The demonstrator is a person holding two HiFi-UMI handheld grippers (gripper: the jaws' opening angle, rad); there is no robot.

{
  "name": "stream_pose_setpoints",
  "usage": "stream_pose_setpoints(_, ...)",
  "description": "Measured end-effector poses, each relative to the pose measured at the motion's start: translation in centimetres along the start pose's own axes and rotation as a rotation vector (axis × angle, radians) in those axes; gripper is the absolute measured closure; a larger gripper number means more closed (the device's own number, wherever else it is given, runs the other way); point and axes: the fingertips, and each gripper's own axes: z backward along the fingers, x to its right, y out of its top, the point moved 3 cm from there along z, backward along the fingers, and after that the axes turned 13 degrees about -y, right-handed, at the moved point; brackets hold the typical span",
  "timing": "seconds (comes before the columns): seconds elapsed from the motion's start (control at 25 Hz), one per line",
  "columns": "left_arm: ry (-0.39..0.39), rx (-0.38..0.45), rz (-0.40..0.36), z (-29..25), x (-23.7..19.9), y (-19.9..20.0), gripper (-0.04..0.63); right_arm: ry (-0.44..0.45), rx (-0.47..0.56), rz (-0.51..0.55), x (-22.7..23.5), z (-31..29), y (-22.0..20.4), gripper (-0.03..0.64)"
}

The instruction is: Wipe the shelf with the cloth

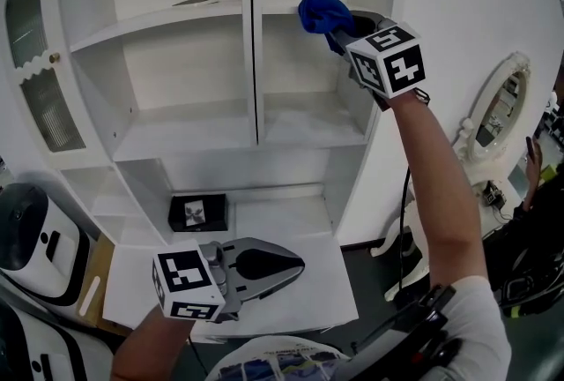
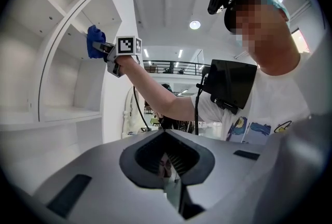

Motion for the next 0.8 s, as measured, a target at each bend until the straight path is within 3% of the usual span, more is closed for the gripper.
stream_pose_setpoints(0.8,-0.062,0.001,0.025,-3.3,-1.6,-0.4,0.583,-0.174,-0.052,-0.061,10.8,4.2,-5.0,0.554)
